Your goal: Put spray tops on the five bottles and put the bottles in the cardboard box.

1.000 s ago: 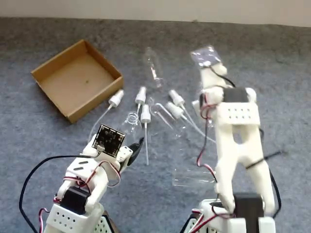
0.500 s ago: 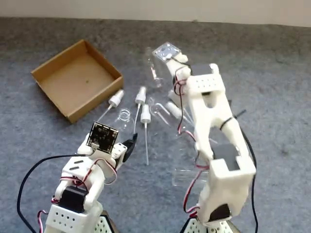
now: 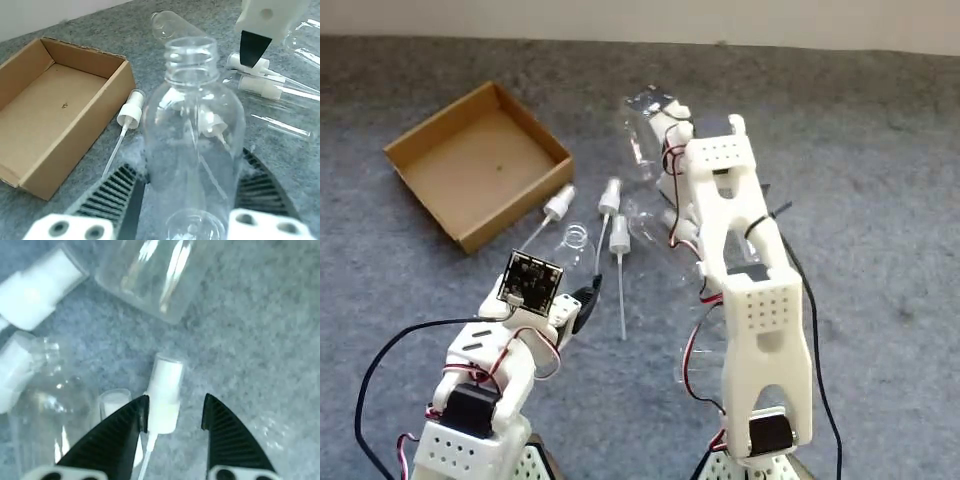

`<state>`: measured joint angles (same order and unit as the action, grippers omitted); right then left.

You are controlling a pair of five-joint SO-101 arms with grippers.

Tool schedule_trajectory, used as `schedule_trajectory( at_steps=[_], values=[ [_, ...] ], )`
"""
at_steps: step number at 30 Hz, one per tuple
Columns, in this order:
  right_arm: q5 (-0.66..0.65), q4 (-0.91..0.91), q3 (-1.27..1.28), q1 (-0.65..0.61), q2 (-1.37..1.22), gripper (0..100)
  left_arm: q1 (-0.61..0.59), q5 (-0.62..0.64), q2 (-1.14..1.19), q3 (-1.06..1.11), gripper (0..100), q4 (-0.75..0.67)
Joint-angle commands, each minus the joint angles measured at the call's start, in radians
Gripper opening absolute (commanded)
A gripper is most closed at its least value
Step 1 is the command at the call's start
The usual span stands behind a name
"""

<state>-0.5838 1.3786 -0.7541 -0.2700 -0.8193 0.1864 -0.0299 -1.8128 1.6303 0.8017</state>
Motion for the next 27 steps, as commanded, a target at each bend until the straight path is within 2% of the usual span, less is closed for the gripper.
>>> schedule_trajectory(
  at_steps=[1, 9, 15, 19, 22, 27],
  values=[
    [-0.009, 0.015, -0.142, -0.001, -0.062, 16.5, -0.01, 0.0, -0.01, -0.008, 15, -0.025],
    [-0.009, 0.091, -0.208, 0.027, -0.104, 15.6, -0.008, 0.0, -0.01, -0.008, 15, -0.025],
    [-0.008, 0.105, -0.254, 0.042, -0.11, 1.5, -0.01, 0.0, -0.01, -0.008, 15, -0.025],
    [0.002, 0.108, -0.254, 0.056, -0.101, 0.5, -0.005, 0.002, -0.01, -0.007, 15, -0.025],
    [0.112, 0.117, -0.321, 0.076, -0.099, 0.5, -0.005, 0.005, -0.01, -0.007, 15, -0.025],
    [0.259, 0.255, -0.581, 0.104, -0.102, 0.5, -0.004, 0.005, -0.01, -0.007, 15, -0.025]
  ],
)
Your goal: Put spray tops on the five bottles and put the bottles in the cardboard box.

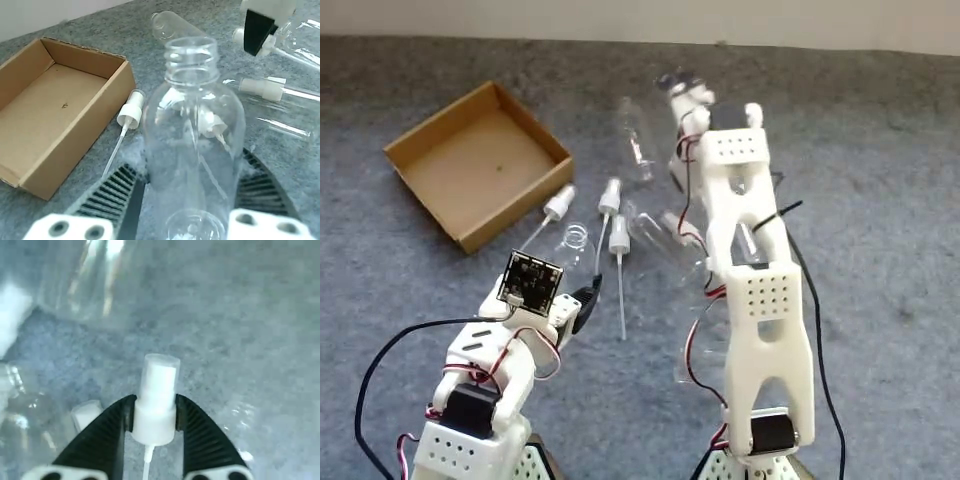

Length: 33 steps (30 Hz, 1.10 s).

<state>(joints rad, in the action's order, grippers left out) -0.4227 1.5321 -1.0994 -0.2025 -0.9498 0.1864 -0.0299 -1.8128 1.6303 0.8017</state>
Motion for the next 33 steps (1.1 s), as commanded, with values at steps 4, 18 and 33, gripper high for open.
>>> schedule_trajectory(
  at_steps=[4, 18, 33],
  values=[
    [0.112, 0.223, -0.464, 0.041, 0.024, 0.5, 0.056, 0.003, -0.01, 0.005, 15, -0.025],
    [0.37, 0.237, -0.673, 0.14, 0.067, 0.5, 0.26, 0.002, -0.01, 0.065, 15, -0.026],
    [0.373, 0.237, -0.484, 0.113, 0.575, 0.5, 0.26, 0.002, -0.01, 0.065, 16, -0.06]
  ],
)
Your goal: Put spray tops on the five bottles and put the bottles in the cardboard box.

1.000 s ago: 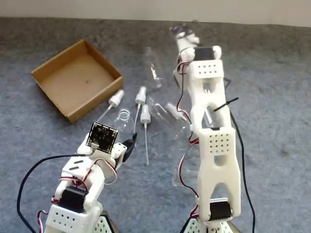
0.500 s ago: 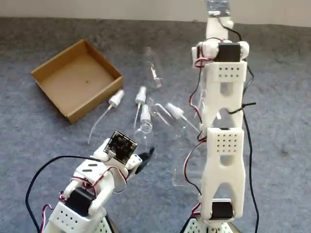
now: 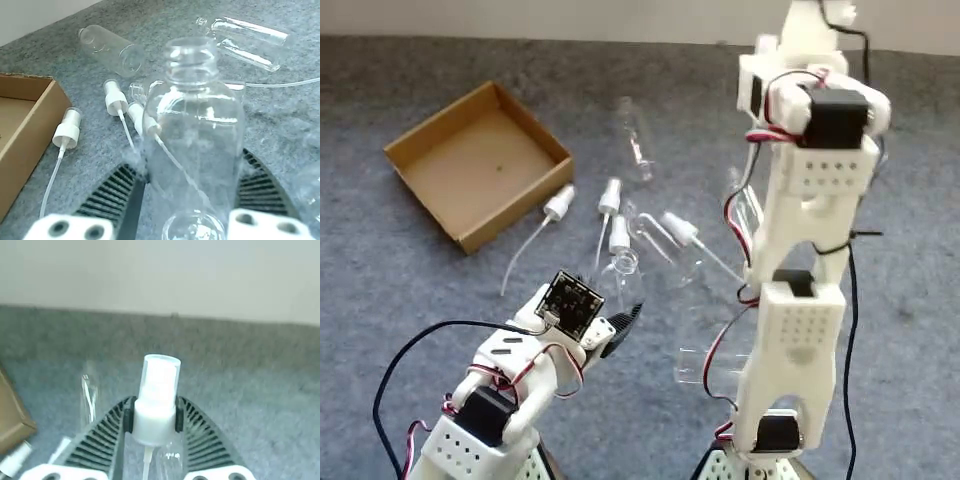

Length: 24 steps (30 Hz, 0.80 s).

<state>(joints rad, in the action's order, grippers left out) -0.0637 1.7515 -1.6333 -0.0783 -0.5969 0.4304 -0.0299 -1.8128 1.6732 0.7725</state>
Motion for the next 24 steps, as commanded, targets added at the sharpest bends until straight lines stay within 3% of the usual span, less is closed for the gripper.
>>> schedule_trajectory(
  at_steps=[1, 6, 10, 18, 24],
  values=[
    [0.014, 0.018, 0.122, -0.012, 0.278, 0.5, 0.016, 0.002, -0.01, 0.022, 16, -0.031],
    [0.014, 0.015, 0.475, -0.012, 0.565, 0.5, 0.019, 0.002, -0.01, 0.022, 16, -0.031],
    [0.014, 0.01, 0.682, -0.012, 0.745, 0.5, 0.093, 0.002, -0.008, 0.022, 16, -0.031],
    [0.017, 0.005, 0.878, -0.012, 0.963, 0.5, 0.255, 0.002, -0.005, 0.022, 16, -0.025],
    [0.227, -0.062, 0.977, -0.012, 1.01, 0.5, 0.354, 0.002, -0.004, 0.022, 16, 0.02]
  ],
)
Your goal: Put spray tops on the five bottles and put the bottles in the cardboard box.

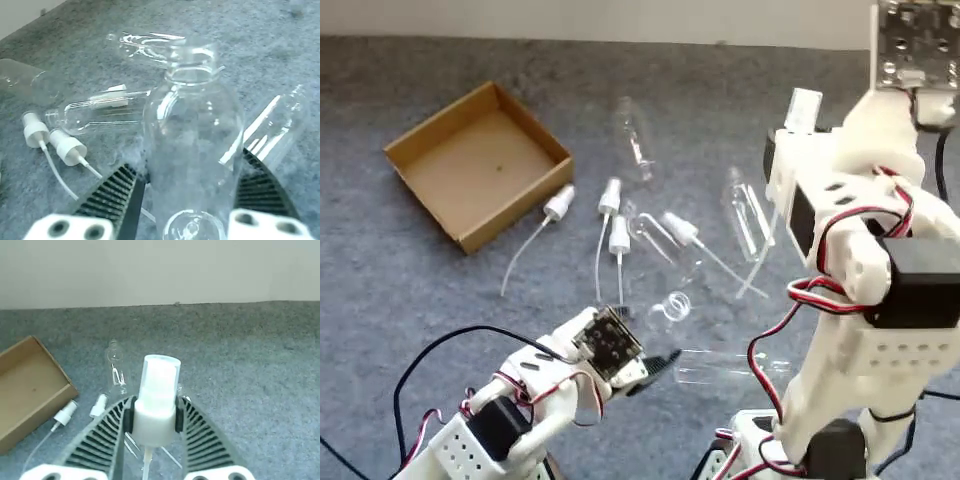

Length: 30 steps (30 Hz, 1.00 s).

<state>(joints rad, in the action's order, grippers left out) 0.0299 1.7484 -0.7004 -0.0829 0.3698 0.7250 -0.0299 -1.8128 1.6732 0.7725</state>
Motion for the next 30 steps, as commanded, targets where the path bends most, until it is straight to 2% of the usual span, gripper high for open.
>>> schedule_trajectory(
  at_steps=[1, 16, 19, 24, 30],
  values=[
    [0.155, -0.067, 0.064, -0.007, 0.048, 0.5, 0.065, 0.002, -0.005, 0.022, 16, 0.028],
    [0.161, -0.137, 0.36, -0.007, 0.059, 0.5, 0.058, 0.002, -0.005, 0.022, 15, 0.031],
    [0.16, -0.09, 0.357, -0.007, 0.13, 0.5, 0.058, 0.002, -0.005, 0.022, 15, 0.031],
    [0.16, -0.117, 0.369, -0.008, 0.289, 0.5, 0.056, 0.002, -0.005, 0.022, 15, 0.031],
    [0.16, -0.191, 0.572, -0.008, 0.432, 0.5, 0.056, 0.002, -0.005, 0.022, 15, 0.032]
  ],
)
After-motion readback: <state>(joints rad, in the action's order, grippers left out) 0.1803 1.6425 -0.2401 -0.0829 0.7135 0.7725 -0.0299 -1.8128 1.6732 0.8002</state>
